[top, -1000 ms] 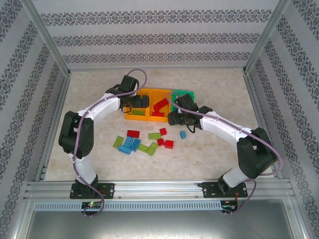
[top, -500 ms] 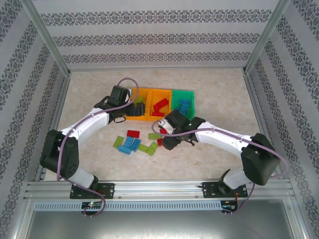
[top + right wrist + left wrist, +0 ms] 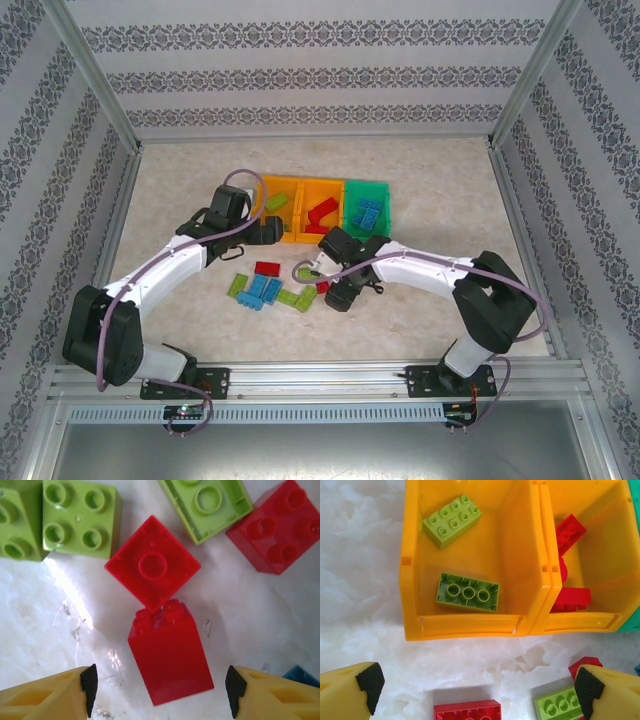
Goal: Sort the legos into containers by color
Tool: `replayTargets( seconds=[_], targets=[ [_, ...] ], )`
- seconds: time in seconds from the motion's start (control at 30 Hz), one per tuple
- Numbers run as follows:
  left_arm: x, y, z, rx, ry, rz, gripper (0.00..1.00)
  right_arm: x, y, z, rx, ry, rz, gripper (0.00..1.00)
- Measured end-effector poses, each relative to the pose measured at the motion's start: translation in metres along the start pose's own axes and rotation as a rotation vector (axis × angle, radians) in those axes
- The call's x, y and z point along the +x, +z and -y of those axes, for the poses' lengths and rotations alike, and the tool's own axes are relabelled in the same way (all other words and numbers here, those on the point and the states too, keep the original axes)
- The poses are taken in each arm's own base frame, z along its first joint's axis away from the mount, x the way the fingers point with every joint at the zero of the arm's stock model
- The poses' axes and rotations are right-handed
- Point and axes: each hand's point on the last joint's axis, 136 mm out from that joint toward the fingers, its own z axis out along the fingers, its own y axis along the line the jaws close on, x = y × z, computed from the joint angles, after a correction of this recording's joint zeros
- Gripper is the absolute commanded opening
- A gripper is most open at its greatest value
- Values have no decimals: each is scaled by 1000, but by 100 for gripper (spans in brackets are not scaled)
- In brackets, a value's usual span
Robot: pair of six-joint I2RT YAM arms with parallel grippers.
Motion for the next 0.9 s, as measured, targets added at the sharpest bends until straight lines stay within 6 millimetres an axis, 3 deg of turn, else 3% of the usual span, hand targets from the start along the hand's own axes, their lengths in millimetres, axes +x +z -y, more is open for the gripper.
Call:
replayTargets(
  seconds=[0.2, 0.5, 0.63, 0.77, 0.9],
  targets=[
    [13, -5, -10, -34, -8, -4, 99, -1, 13, 0, -13, -26, -37, 59],
    [4, -18, -13, -53, -9, 51, 99, 4, 17, -1, -21, -46, -67, 32],
    [5, -18, -15, -60, -10, 48, 99, 3, 16, 0, -20, -49, -63, 28],
    [10, -17, -20, -78, -11, 40, 99, -5, 3, -1, -21, -46, -14, 27],
    [17, -17, -27, -110, -10, 25, 99, -28, -30, 2, -50, -9, 146, 27]
  ],
)
